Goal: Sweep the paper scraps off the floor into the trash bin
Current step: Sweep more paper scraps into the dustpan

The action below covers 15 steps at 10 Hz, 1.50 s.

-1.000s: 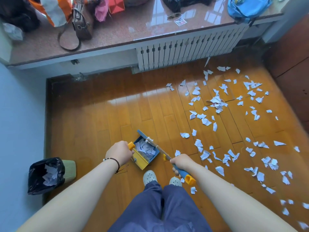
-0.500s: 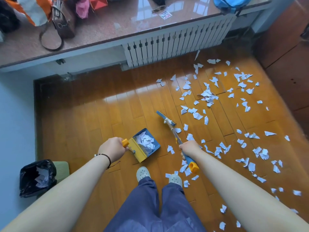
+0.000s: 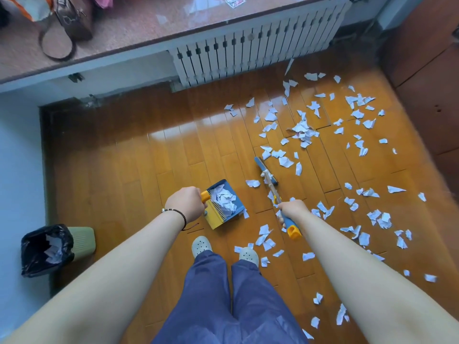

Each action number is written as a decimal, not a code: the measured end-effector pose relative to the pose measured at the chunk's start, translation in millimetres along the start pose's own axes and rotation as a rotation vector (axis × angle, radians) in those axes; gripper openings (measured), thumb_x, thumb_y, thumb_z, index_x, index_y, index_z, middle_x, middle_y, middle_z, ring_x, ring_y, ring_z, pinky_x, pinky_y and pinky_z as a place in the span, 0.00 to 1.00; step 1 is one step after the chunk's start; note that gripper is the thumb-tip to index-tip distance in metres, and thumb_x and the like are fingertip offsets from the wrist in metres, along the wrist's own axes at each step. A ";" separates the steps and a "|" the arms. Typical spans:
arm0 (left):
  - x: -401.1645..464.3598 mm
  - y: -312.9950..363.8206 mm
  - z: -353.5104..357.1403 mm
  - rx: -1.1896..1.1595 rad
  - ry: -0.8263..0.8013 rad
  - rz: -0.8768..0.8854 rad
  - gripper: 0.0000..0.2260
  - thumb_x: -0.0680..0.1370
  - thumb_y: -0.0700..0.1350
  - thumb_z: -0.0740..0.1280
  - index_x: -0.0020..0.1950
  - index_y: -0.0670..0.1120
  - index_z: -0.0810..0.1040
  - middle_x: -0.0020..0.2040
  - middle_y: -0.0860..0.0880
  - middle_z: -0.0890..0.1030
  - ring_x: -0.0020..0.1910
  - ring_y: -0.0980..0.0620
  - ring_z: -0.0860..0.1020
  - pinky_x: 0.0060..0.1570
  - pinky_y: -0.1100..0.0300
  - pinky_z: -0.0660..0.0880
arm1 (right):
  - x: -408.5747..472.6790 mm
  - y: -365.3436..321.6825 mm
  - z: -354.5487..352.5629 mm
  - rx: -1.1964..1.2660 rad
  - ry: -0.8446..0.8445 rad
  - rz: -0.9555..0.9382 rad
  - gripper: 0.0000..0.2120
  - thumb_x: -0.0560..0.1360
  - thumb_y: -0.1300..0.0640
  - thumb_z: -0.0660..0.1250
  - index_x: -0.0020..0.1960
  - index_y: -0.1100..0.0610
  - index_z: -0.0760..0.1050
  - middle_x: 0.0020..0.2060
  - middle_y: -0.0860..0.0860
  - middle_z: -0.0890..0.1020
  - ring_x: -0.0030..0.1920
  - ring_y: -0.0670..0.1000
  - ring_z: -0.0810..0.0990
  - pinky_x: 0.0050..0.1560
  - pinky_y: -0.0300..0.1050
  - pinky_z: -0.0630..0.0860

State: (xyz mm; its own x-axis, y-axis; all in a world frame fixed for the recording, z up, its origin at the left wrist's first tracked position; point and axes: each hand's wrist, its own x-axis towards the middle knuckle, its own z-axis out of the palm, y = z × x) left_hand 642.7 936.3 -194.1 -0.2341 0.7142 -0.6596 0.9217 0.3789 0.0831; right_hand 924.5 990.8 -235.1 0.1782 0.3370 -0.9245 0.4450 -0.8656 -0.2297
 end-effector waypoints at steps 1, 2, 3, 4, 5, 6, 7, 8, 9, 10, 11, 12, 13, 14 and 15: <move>1.5 13.3 -0.9 0.013 0.005 -0.020 0.12 0.80 0.52 0.67 0.40 0.50 0.73 0.38 0.50 0.77 0.39 0.46 0.78 0.37 0.57 0.74 | -1.3 12.3 17.3 -0.049 -0.109 0.024 0.05 0.80 0.64 0.61 0.54 0.64 0.70 0.30 0.60 0.74 0.25 0.53 0.71 0.23 0.40 0.69; 2.5 19.7 -2.6 0.016 0.012 -0.026 0.11 0.80 0.53 0.68 0.41 0.50 0.74 0.38 0.50 0.78 0.40 0.47 0.79 0.39 0.57 0.77 | -12.6 21.7 25.8 -0.112 -0.193 0.022 0.06 0.80 0.62 0.61 0.52 0.65 0.71 0.32 0.59 0.75 0.25 0.53 0.72 0.23 0.39 0.70; 1.9 18.9 -5.0 0.013 -0.001 -0.034 0.11 0.80 0.54 0.68 0.43 0.49 0.75 0.40 0.50 0.79 0.41 0.47 0.80 0.40 0.55 0.78 | -26.0 25.3 17.1 -0.131 -0.261 0.020 0.06 0.80 0.60 0.61 0.51 0.63 0.72 0.33 0.58 0.74 0.25 0.53 0.70 0.22 0.37 0.69; -0.9 14.8 -5.3 0.028 0.008 -0.040 0.09 0.80 0.53 0.68 0.45 0.48 0.77 0.40 0.50 0.79 0.41 0.47 0.79 0.38 0.57 0.75 | -39.1 26.3 2.5 -0.132 -0.285 0.013 0.06 0.81 0.59 0.59 0.48 0.61 0.71 0.32 0.58 0.74 0.25 0.51 0.70 0.23 0.37 0.69; -8.4 9.8 -3.6 0.028 0.016 -0.048 0.10 0.80 0.53 0.67 0.46 0.48 0.77 0.40 0.50 0.79 0.39 0.48 0.78 0.34 0.58 0.71 | -48.2 28.6 -12.0 -0.184 -0.253 -0.017 0.07 0.80 0.58 0.60 0.51 0.62 0.72 0.32 0.58 0.75 0.24 0.52 0.71 0.24 0.39 0.70; -20.4 -2.1 -1.3 0.017 0.012 -0.070 0.12 0.80 0.55 0.68 0.45 0.48 0.76 0.40 0.50 0.79 0.39 0.49 0.78 0.35 0.58 0.73 | -51.4 30.2 -26.4 -0.187 -0.230 -0.042 0.07 0.80 0.58 0.60 0.52 0.61 0.72 0.32 0.57 0.74 0.24 0.52 0.71 0.24 0.39 0.70; -37.7 -19.0 0.8 -0.028 0.013 -0.109 0.12 0.80 0.55 0.68 0.43 0.50 0.75 0.39 0.50 0.79 0.37 0.51 0.78 0.34 0.59 0.73 | -44.2 31.2 -34.9 -0.177 -0.188 -0.043 0.08 0.80 0.58 0.60 0.55 0.62 0.72 0.34 0.57 0.74 0.24 0.51 0.71 0.22 0.39 0.70; -58.9 -34.7 2.6 -0.128 0.011 -0.146 0.11 0.81 0.53 0.68 0.41 0.51 0.75 0.38 0.50 0.80 0.35 0.52 0.77 0.32 0.60 0.70 | -31.5 34.2 -35.1 -0.168 -0.133 -0.049 0.08 0.79 0.59 0.62 0.55 0.63 0.73 0.36 0.59 0.76 0.24 0.53 0.72 0.22 0.39 0.71; -78.2 -51.2 5.4 -0.222 0.018 -0.188 0.09 0.80 0.52 0.69 0.42 0.51 0.78 0.38 0.49 0.81 0.35 0.51 0.78 0.31 0.60 0.69 | -19.5 40.2 -27.8 -0.166 -0.103 -0.057 0.08 0.79 0.61 0.62 0.56 0.63 0.73 0.37 0.60 0.77 0.24 0.54 0.73 0.23 0.39 0.72; -91.4 -65.1 10.2 -0.227 0.011 -0.202 0.09 0.80 0.52 0.70 0.41 0.52 0.78 0.37 0.50 0.81 0.37 0.50 0.79 0.32 0.59 0.69 | -19.6 48.6 -16.8 -0.190 -0.073 -0.046 0.06 0.78 0.61 0.62 0.53 0.62 0.73 0.36 0.59 0.77 0.27 0.54 0.74 0.27 0.42 0.73; -98.5 -70.9 11.2 -0.170 -0.011 -0.192 0.10 0.80 0.53 0.69 0.40 0.53 0.76 0.36 0.51 0.81 0.34 0.52 0.78 0.30 0.60 0.69 | -13.1 67.1 2.3 -0.296 -0.049 -0.053 0.04 0.78 0.61 0.62 0.48 0.62 0.72 0.34 0.55 0.75 0.30 0.52 0.73 0.32 0.41 0.72; -98.4 -69.7 18.1 -0.085 -0.044 -0.153 0.09 0.80 0.54 0.69 0.42 0.53 0.78 0.35 0.52 0.81 0.32 0.53 0.78 0.30 0.60 0.71 | -16.7 88.5 25.0 -0.257 -0.072 0.009 0.12 0.77 0.61 0.63 0.57 0.66 0.73 0.40 0.59 0.78 0.35 0.57 0.76 0.37 0.45 0.77; -96.0 -61.9 34.7 -0.003 -0.052 -0.114 0.08 0.79 0.55 0.69 0.44 0.53 0.79 0.36 0.53 0.81 0.35 0.52 0.80 0.34 0.56 0.78 | -38.8 100.6 42.4 -0.409 -0.140 -0.049 0.08 0.78 0.59 0.62 0.55 0.61 0.72 0.39 0.52 0.72 0.35 0.51 0.70 0.33 0.36 0.67; -93.6 -52.7 48.0 0.043 -0.038 -0.084 0.09 0.79 0.54 0.68 0.42 0.52 0.76 0.38 0.53 0.80 0.38 0.50 0.79 0.37 0.56 0.77 | -51.7 104.7 45.7 -0.296 -0.212 0.008 0.05 0.78 0.60 0.61 0.44 0.59 0.71 0.34 0.52 0.72 0.28 0.47 0.69 0.27 0.36 0.68; -93.7 -55.2 54.4 0.042 -0.036 -0.075 0.09 0.80 0.54 0.68 0.43 0.52 0.76 0.39 0.53 0.79 0.38 0.51 0.79 0.35 0.58 0.75 | -68.5 103.5 39.1 -0.104 -0.325 0.098 0.04 0.81 0.60 0.59 0.50 0.60 0.71 0.31 0.57 0.73 0.20 0.49 0.69 0.22 0.36 0.68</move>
State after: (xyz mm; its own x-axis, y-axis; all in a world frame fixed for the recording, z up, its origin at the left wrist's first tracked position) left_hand 630.6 816.5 -177.5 -0.2924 0.6628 -0.6893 0.9143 0.4050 0.0016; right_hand 924.1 863.7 -207.4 -0.0562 0.1042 -0.9930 0.5300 -0.8398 -0.1182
